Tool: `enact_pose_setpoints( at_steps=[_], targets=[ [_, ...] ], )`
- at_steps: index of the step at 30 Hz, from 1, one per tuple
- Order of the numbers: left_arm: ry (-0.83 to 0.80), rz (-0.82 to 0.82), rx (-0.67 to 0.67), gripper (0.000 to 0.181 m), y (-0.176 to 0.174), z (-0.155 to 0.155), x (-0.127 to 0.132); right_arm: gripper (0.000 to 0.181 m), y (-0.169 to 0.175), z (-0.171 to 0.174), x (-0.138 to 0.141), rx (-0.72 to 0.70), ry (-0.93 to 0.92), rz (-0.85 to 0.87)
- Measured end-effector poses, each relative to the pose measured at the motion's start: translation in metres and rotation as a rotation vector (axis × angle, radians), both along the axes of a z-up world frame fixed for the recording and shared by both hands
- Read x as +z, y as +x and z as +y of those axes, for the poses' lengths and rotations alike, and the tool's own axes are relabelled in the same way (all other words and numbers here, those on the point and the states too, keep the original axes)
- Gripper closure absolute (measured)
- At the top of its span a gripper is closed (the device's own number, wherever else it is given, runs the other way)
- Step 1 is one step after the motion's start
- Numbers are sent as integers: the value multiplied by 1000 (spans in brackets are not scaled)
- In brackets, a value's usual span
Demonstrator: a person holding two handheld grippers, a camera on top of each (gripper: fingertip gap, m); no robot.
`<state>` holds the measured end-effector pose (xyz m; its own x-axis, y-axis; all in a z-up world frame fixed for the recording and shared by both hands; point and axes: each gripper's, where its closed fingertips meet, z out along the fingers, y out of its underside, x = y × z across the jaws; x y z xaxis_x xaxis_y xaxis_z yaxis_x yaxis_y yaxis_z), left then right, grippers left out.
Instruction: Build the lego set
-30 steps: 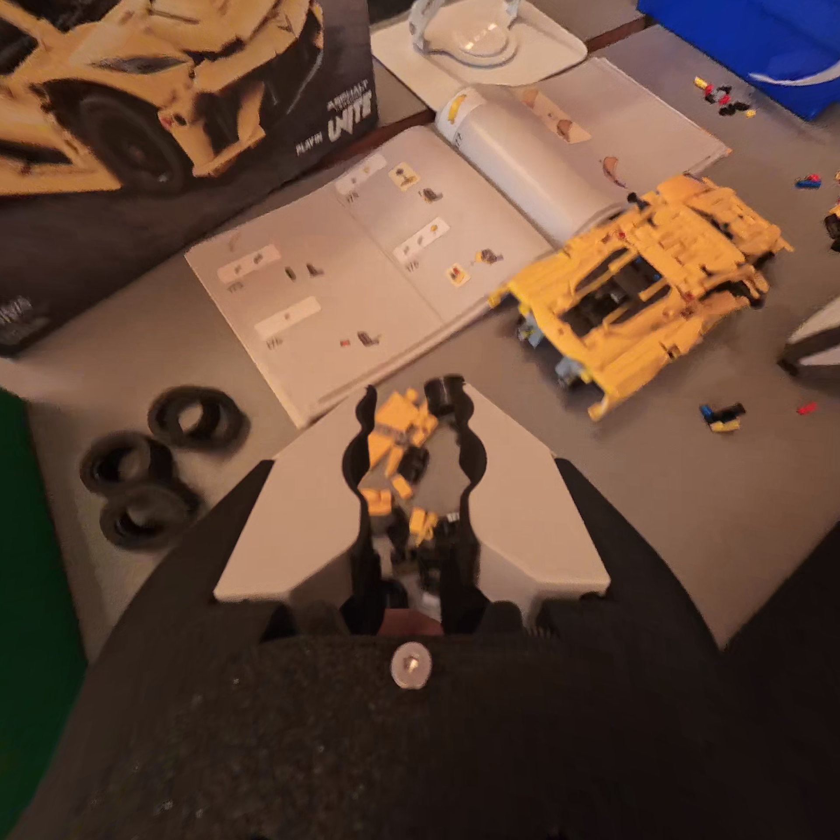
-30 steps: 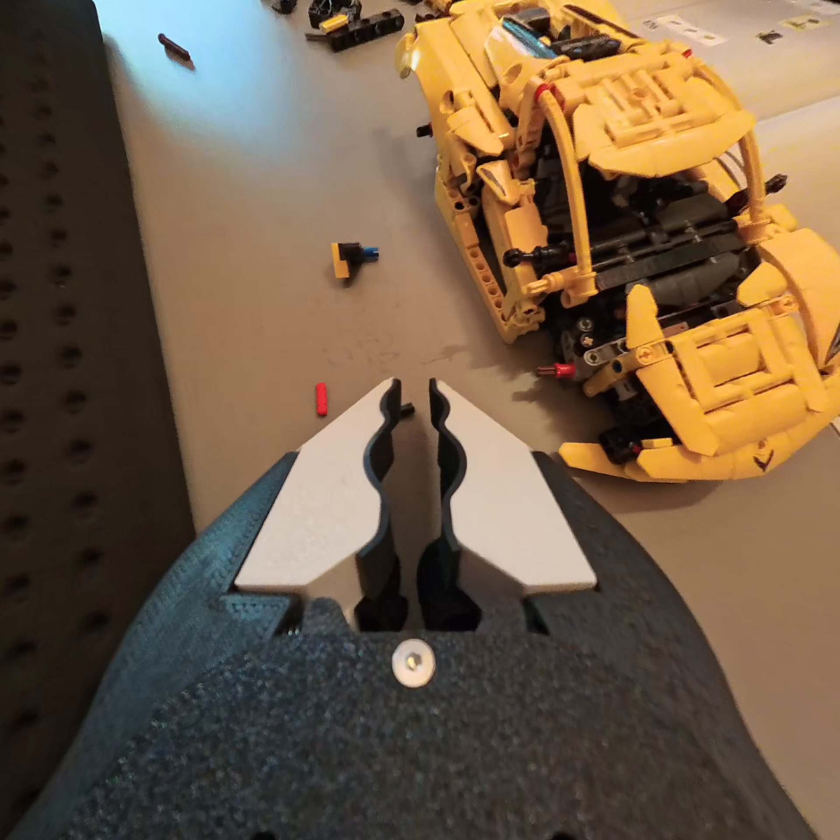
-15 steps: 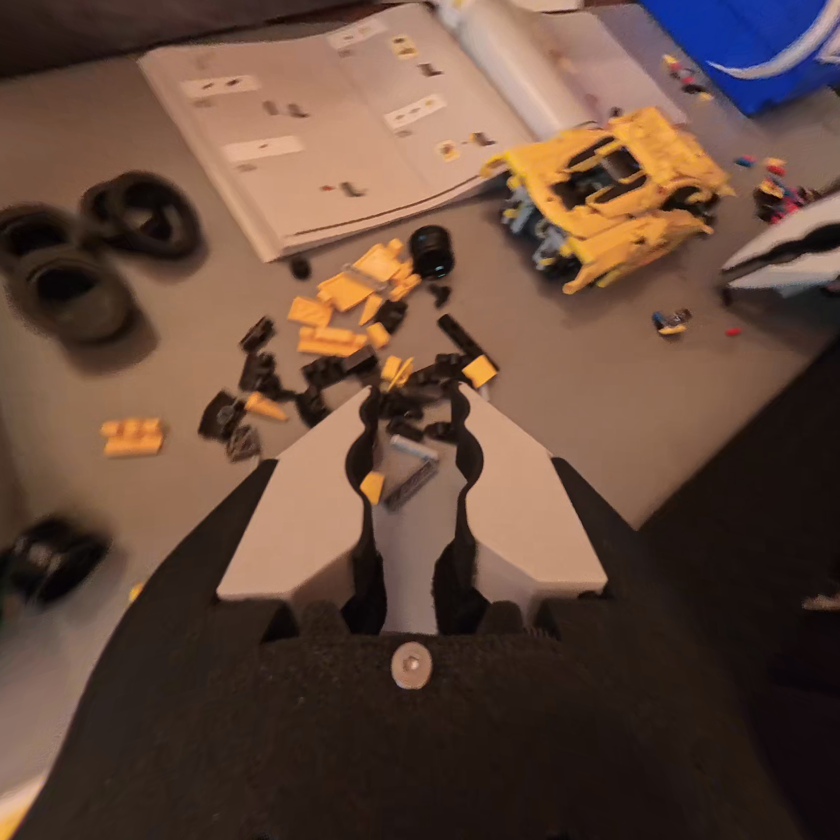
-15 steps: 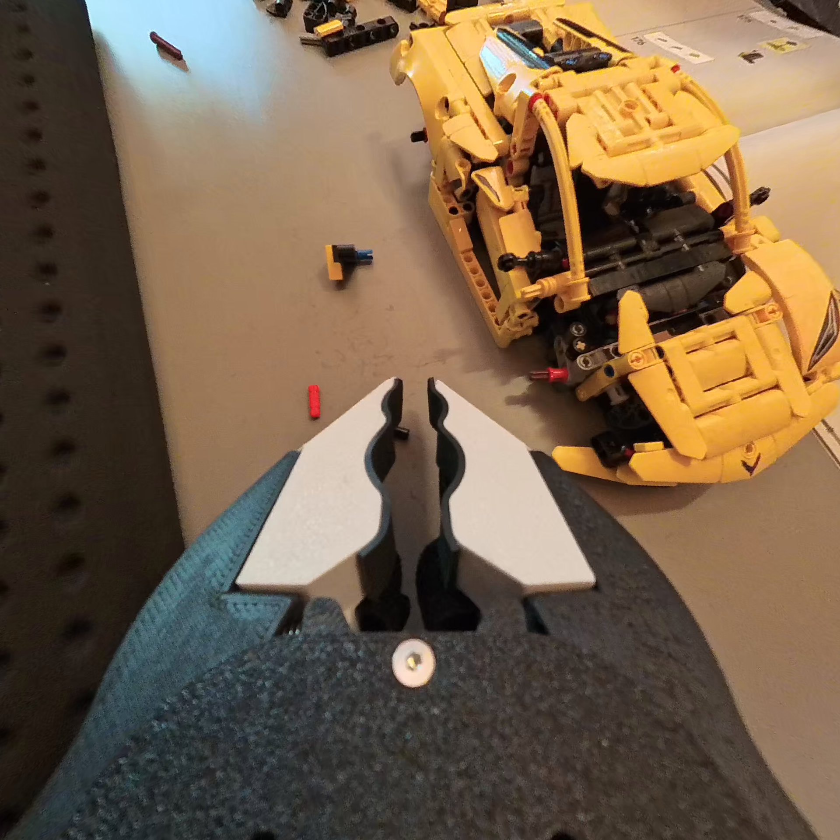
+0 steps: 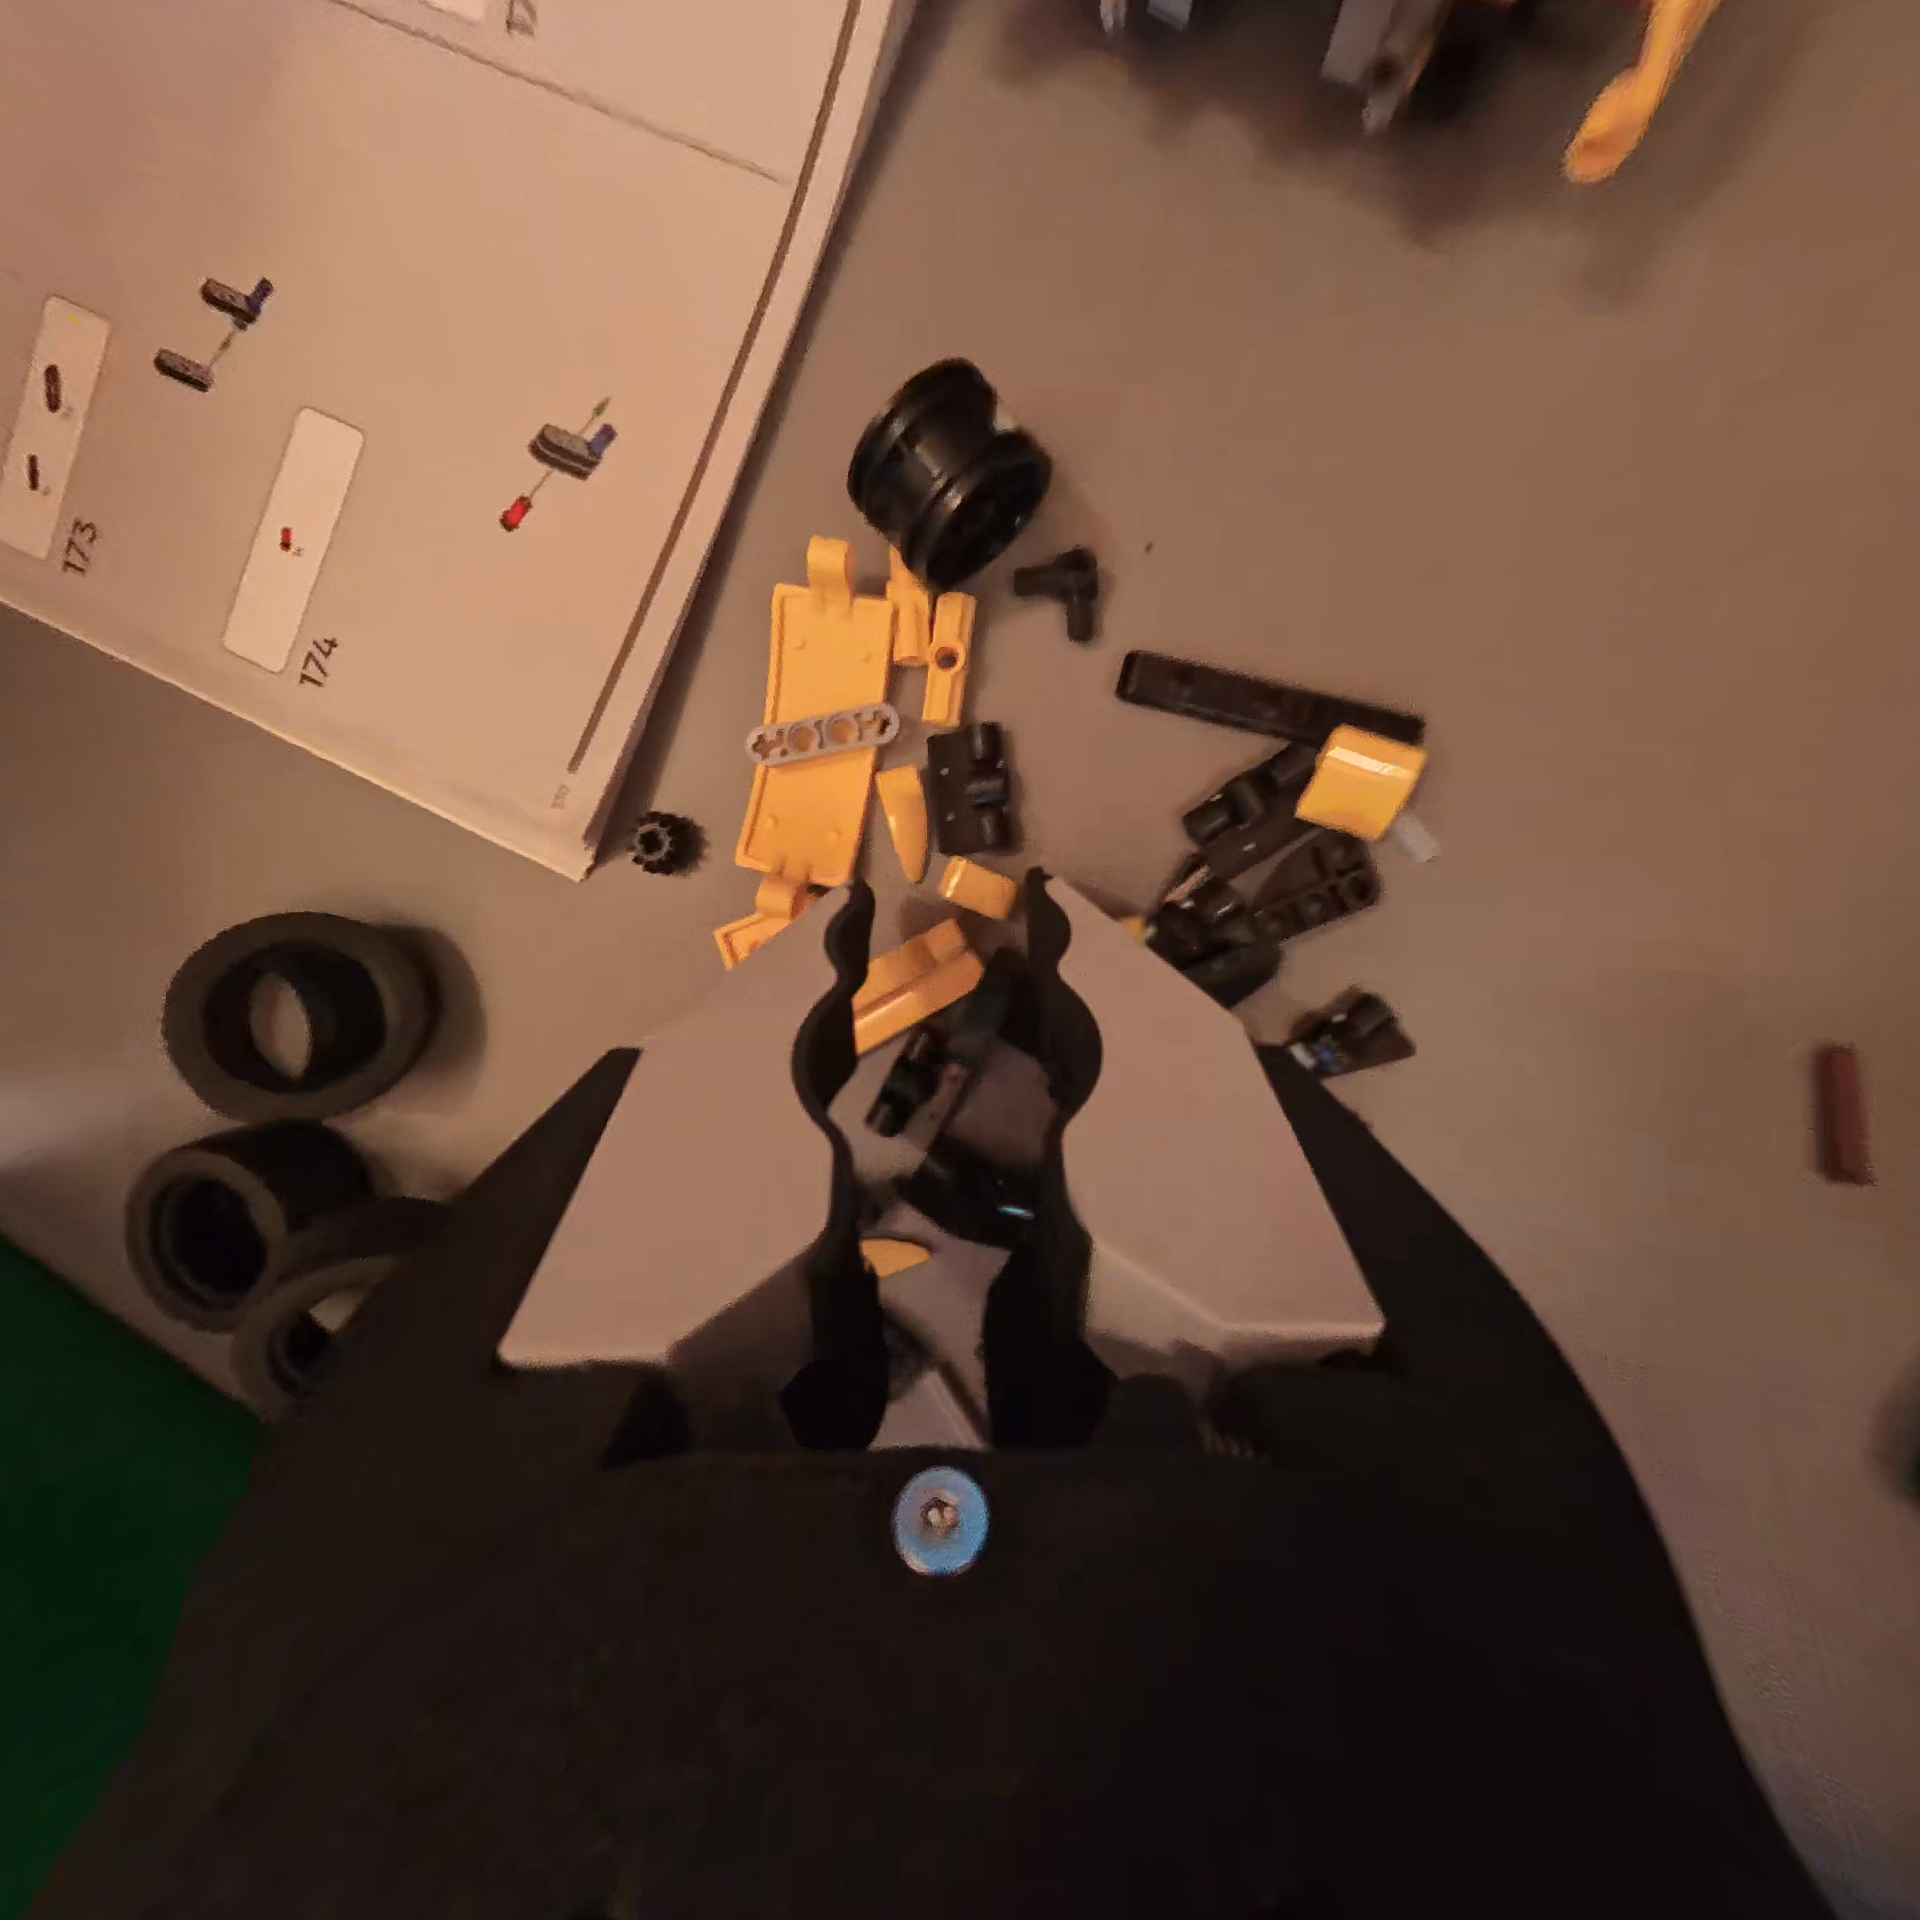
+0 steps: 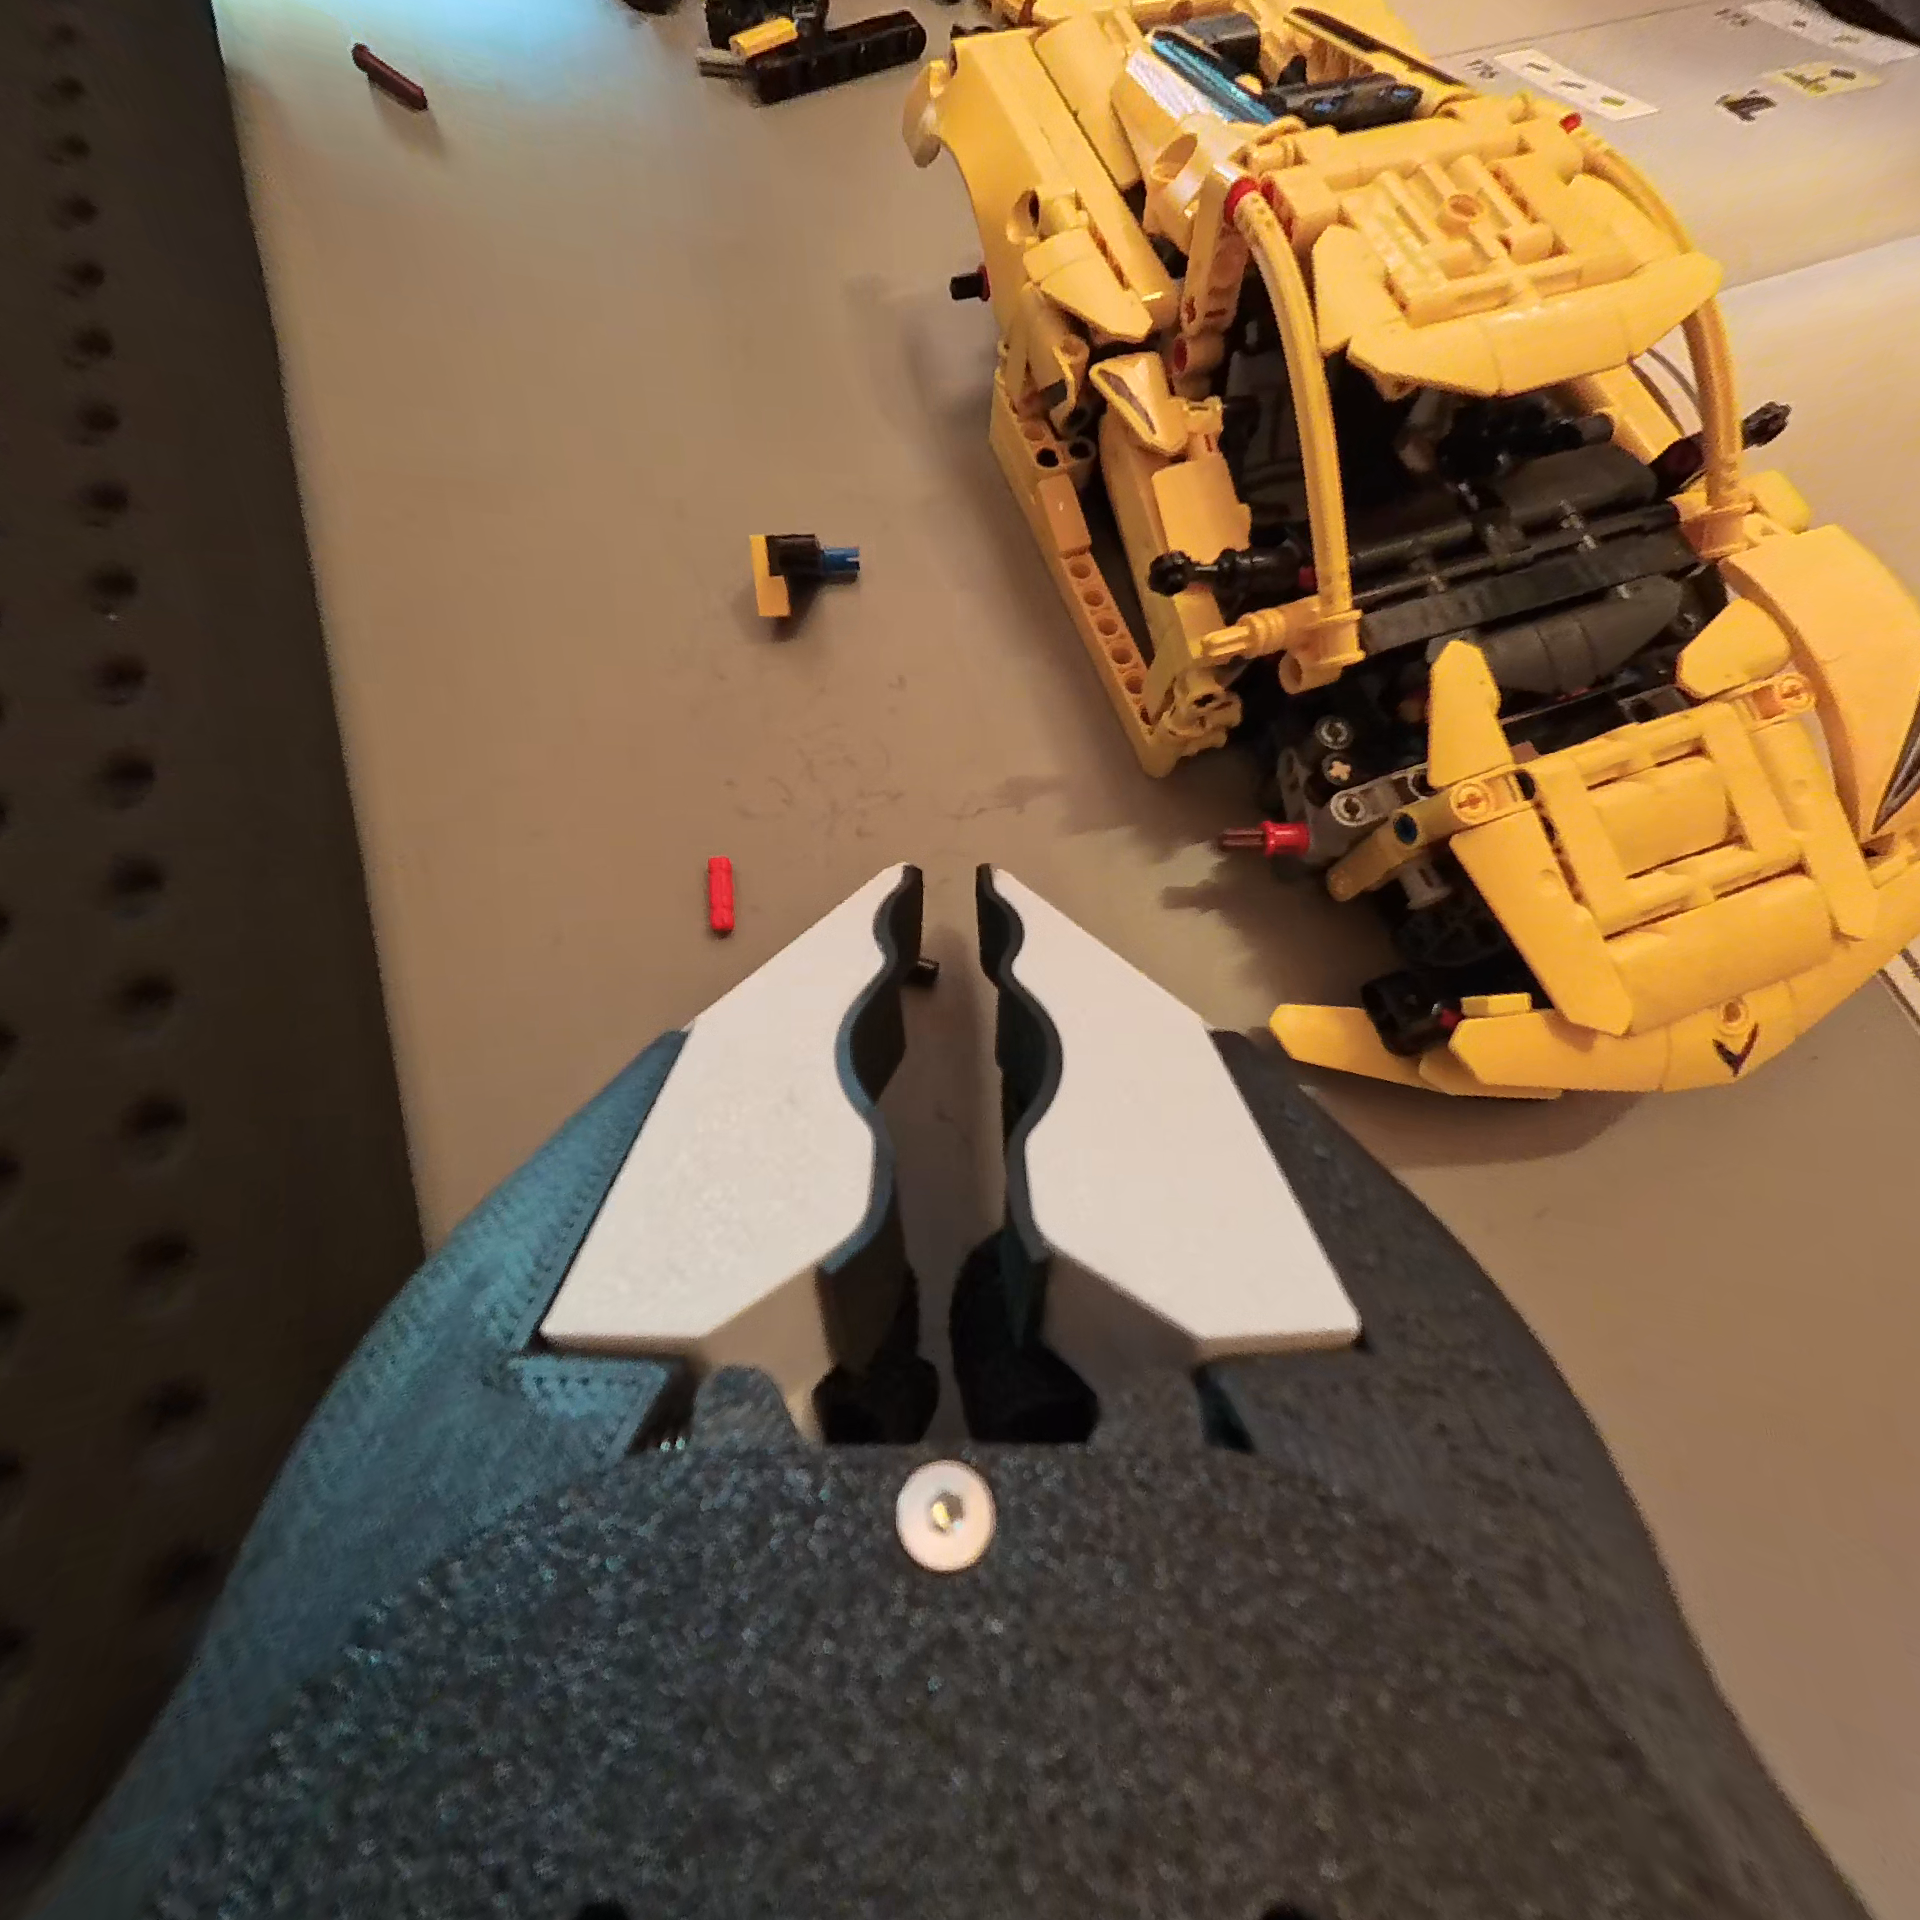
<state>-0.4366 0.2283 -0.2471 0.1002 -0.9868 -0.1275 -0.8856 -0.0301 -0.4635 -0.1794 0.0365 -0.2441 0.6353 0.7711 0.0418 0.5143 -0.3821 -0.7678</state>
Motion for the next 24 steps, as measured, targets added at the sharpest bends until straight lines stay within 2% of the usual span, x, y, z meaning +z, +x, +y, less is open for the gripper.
enact_pose_setpoints(
  at_steps=[2,4,7,8,14,16,18,22,24],
  targets=[
    [-4,56,-13,152,-4,2,-7,172,0,0,0,4,-5,4],
    [-56,27,-31,156,1,-4,-6,172,-1,-1,0,7,-9,8],
    [-36,23,-44,157,2,-2,-8,172,-1,-1,0,9,-11,13],
    [-26,26,-46,165,2,-1,-8,172,-1,-1,0,10,-13,15],
    [-55,13,-36,166,2,-6,-4,173,-1,-1,1,10,-14,20],
    [-56,-41,-49,166,11,-13,9,174,-1,0,3,6,-2,25],
    [-71,-150,-79,166,33,-31,34,174,-1,2,8,-8,10,47],
    [-259,-515,-246,166,111,-116,97,169,-5,4,27,-14,26,164],
    [-348,-685,-275,166,145,-152,120,162,-12,1,46,23,49,259]
  ],
)
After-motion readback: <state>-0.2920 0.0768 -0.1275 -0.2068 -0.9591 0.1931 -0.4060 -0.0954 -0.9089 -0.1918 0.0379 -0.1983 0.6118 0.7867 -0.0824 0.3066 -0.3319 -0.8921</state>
